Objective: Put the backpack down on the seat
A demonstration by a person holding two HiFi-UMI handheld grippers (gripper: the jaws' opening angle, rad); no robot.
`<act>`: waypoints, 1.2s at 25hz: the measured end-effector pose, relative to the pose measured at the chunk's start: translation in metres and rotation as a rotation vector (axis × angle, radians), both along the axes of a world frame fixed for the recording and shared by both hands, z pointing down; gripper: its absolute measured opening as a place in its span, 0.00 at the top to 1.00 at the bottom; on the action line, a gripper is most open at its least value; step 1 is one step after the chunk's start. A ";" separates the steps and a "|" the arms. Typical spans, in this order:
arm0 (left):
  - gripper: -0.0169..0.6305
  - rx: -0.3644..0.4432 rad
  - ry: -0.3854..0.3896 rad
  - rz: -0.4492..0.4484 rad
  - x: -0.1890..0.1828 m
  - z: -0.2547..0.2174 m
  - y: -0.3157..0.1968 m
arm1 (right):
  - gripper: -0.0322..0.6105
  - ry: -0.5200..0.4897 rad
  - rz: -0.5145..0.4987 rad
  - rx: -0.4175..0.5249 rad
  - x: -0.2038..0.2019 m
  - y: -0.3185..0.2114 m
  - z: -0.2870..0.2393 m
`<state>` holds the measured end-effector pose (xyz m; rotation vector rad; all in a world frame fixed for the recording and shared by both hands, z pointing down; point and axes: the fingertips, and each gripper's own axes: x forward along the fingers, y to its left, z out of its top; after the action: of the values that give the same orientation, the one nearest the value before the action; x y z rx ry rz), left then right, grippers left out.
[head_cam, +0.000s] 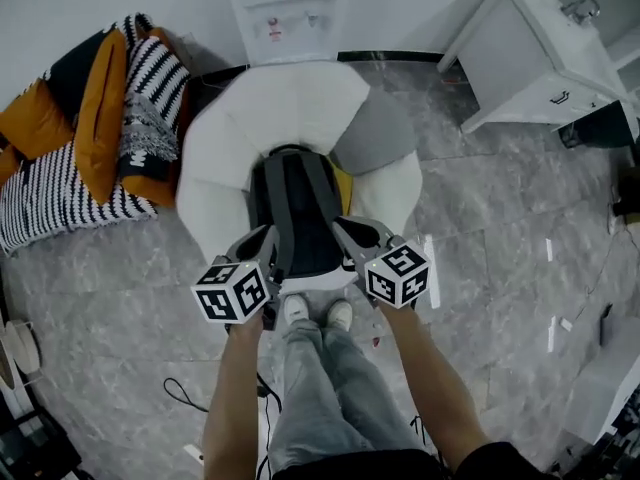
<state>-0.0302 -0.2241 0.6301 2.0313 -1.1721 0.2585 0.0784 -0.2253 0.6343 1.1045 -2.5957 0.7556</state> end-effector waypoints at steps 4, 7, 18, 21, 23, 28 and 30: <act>0.98 0.024 -0.050 0.012 0.012 -0.051 0.032 | 0.93 -0.022 -0.007 0.057 0.007 0.022 -0.065; 0.98 0.064 -0.081 0.036 0.023 -0.092 0.048 | 0.94 -0.031 0.000 0.105 0.016 0.037 -0.112; 0.97 0.286 -0.113 -0.031 0.024 -0.247 0.060 | 0.94 -0.085 0.013 0.271 0.033 0.067 -0.244; 0.98 0.376 -0.173 -0.021 0.029 -0.285 0.070 | 0.94 -0.085 0.012 0.328 0.043 0.074 -0.278; 0.98 0.413 -0.173 -0.038 0.030 -0.303 0.075 | 0.93 -0.086 0.014 0.369 0.049 0.076 -0.299; 0.98 0.457 -0.193 -0.052 0.025 -0.325 0.082 | 0.94 -0.069 0.013 0.422 0.057 0.079 -0.325; 0.97 0.474 -0.195 -0.076 0.021 -0.331 0.084 | 0.94 -0.075 0.009 0.444 0.058 0.080 -0.333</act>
<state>-0.0093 -0.1406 0.2994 2.4004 -1.5428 0.1520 0.1361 -0.1457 0.3017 1.2165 -2.9080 0.2234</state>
